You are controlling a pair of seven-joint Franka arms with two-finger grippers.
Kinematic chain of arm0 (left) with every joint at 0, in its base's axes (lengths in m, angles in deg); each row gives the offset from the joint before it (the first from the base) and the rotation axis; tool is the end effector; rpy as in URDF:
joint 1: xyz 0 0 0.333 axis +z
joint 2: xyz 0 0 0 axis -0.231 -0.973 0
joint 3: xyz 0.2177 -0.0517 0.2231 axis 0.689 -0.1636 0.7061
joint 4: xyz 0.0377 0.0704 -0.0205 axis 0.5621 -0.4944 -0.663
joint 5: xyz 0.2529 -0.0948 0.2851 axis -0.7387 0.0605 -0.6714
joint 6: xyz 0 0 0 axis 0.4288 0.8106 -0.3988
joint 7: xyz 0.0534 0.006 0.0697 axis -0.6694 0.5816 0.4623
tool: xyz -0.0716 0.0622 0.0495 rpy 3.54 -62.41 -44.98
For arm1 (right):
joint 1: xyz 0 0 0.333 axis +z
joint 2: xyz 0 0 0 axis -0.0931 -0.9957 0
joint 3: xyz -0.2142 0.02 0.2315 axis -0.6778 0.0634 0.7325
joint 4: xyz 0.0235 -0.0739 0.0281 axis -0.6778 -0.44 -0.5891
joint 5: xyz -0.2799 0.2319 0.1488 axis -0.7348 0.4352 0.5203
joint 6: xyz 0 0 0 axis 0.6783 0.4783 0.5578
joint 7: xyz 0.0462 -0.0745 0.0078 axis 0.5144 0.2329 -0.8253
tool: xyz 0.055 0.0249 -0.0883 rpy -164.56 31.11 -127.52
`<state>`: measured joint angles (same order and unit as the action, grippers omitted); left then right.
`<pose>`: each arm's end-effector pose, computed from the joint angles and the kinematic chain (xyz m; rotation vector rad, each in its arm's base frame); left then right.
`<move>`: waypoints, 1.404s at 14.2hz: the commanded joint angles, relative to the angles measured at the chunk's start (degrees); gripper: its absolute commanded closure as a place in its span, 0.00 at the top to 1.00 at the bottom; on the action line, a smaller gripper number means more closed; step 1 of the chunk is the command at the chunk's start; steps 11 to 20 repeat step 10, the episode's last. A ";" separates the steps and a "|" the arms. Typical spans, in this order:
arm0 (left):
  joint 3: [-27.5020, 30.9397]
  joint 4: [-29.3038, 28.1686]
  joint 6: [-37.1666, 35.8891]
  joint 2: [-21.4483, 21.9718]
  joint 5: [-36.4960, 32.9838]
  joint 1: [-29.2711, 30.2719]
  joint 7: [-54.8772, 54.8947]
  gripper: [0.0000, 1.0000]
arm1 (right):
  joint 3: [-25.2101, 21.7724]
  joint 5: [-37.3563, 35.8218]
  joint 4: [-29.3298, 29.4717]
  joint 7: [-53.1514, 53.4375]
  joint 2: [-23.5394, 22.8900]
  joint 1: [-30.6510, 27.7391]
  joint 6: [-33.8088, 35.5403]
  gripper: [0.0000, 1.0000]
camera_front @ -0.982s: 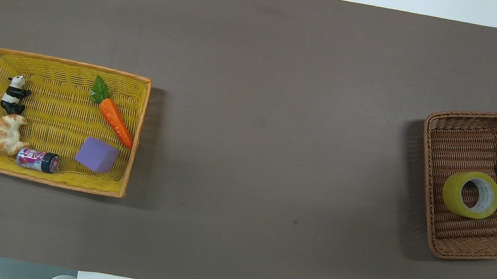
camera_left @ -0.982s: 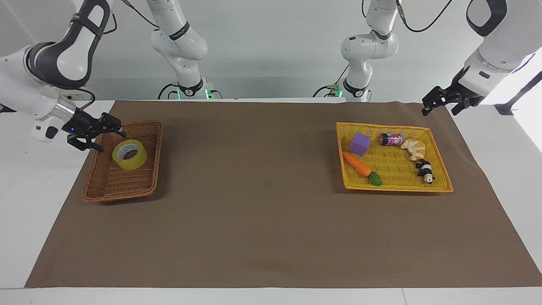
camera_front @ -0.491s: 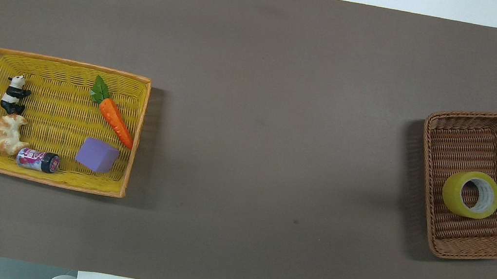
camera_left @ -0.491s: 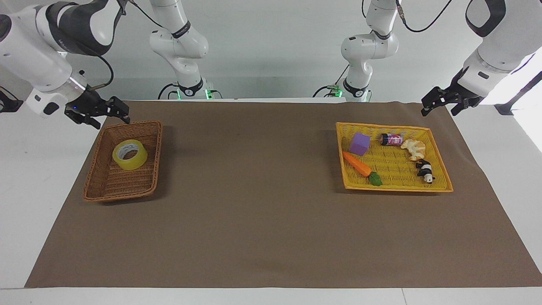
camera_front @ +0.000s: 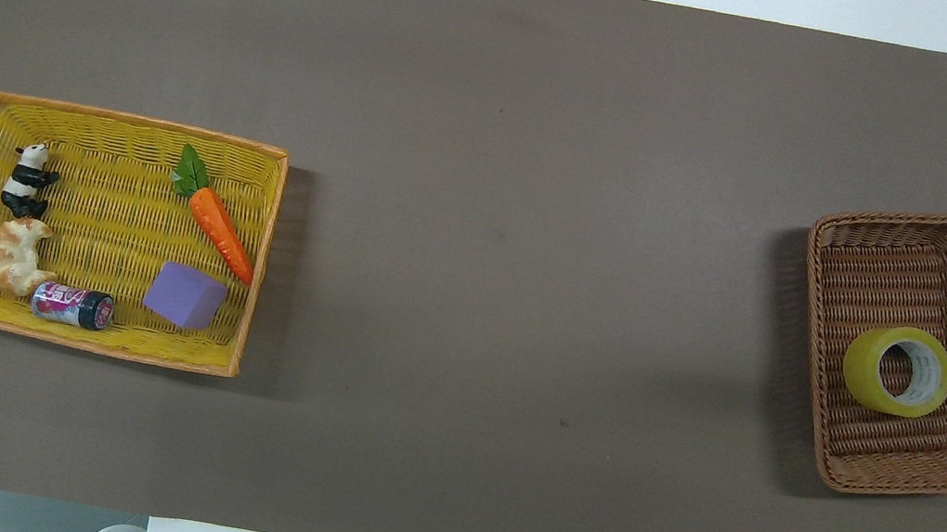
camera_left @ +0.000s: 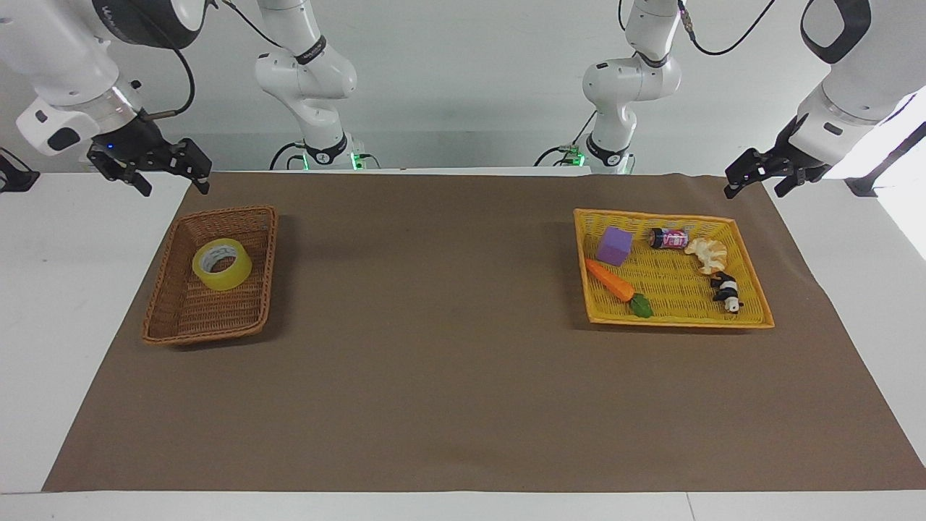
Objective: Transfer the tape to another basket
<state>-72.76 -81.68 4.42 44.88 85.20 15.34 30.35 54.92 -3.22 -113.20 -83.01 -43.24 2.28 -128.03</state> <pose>0.5398 -0.0150 0.6228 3.1128 -0.0873 -0.1900 0.5378 -0.0769 0.6253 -3.1313 0.0070 0.1547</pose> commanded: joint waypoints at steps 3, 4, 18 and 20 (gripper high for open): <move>-0.02 -1.64 1.12 1.25 -1.12 0.13 0.60 1.00 | -3.17 -0.94 0.11 1.69 0.43 2.79 1.29 0.99; -0.02 -1.64 1.12 1.25 -1.12 0.13 0.60 1.00 | -3.87 -0.85 0.28 1.60 0.34 3.14 1.73 0.99; -0.02 -1.64 1.12 1.25 -1.12 0.13 0.60 1.00 | -4.76 -0.94 0.55 1.69 0.34 3.85 2.70 1.00; -0.02 -1.64 1.12 1.25 -1.12 0.13 0.60 1.00 | -4.76 -0.94 0.55 1.69 0.34 3.85 2.70 1.00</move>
